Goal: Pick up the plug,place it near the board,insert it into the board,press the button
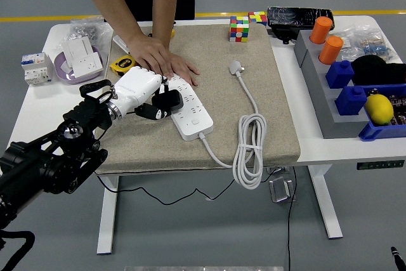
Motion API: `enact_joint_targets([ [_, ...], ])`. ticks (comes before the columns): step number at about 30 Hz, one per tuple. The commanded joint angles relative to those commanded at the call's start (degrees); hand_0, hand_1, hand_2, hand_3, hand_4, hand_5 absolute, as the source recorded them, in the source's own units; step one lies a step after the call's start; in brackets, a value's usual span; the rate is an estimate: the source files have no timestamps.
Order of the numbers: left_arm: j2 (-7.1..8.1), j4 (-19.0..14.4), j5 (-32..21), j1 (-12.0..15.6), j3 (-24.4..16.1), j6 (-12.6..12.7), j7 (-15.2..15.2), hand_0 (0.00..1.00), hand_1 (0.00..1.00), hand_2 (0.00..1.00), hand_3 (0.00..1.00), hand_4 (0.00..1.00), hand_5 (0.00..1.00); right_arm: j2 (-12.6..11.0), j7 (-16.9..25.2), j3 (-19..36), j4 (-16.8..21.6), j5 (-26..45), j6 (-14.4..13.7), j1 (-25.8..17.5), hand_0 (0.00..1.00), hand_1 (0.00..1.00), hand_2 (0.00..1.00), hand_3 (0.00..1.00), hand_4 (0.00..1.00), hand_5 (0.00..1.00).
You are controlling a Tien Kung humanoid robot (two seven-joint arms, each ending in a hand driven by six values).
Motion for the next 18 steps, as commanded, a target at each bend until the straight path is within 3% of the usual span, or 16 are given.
enact_joint_targets([
  [18,0.28,0.63,0.00,-0.72,0.94,0.43,-0.27,0.506,0.537,0.397,0.372,0.587,0.251,0.01,0.05,0.32,0.07,-0.14,-0.04,0.26,0.951,0.887,0.832,0.856,0.998,0.998],
])
